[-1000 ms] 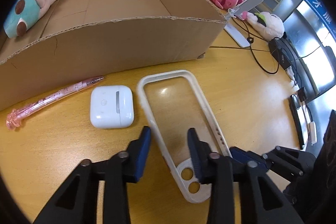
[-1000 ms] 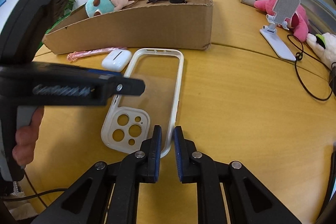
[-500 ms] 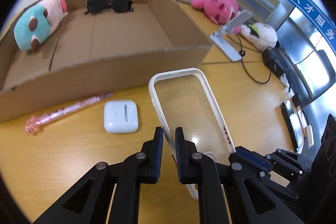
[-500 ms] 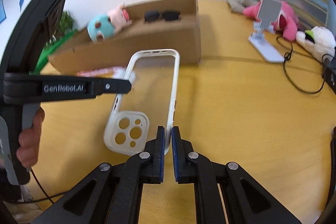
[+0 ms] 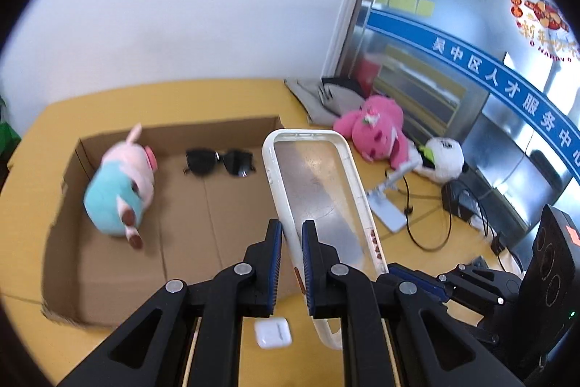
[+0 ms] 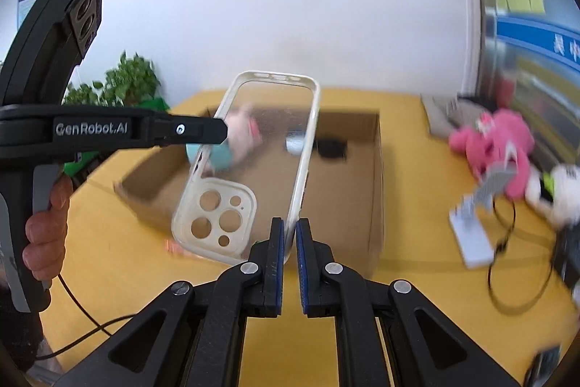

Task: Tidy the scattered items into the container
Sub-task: 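Lift the phone case with the right gripper and carry it over the box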

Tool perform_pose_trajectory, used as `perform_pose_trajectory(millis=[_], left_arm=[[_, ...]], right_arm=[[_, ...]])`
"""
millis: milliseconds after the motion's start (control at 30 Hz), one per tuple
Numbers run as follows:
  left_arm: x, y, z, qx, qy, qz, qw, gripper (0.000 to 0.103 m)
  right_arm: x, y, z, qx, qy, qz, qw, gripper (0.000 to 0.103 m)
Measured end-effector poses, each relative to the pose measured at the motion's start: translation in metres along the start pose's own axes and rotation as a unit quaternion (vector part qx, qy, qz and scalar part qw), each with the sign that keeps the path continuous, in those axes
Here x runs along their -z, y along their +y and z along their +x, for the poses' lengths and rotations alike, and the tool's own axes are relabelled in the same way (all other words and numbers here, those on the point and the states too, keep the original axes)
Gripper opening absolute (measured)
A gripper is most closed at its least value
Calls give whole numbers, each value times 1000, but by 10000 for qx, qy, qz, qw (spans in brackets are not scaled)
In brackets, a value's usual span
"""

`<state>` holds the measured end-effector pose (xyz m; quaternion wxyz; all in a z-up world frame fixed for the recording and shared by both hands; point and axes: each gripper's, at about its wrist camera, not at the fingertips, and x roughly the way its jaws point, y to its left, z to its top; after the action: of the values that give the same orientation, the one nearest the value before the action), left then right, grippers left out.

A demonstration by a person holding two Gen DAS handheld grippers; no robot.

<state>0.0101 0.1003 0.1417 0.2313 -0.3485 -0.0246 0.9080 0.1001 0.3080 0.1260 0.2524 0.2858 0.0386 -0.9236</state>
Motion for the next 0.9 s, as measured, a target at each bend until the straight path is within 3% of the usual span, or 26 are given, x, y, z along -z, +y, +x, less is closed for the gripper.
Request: perform_pose_trajectory(millis=[233,500,667,900], left_arm=[[-53,20,-5,-142,-363,121,9992,10],[-98,46,37,77,-127,58,9999,10],[-109,67,77,144,237,-170,9995,10],[-93,93,153,172,1092,-399,9931,10]], right_arm=[[-67,5,12,84,-493,-186,9986,6],[-114,-15,48,217,-453,10,9987,6],[-123,-30,87,243,-89,166,9995,6],[-102,-53,148,55,706,608,9956,6]])
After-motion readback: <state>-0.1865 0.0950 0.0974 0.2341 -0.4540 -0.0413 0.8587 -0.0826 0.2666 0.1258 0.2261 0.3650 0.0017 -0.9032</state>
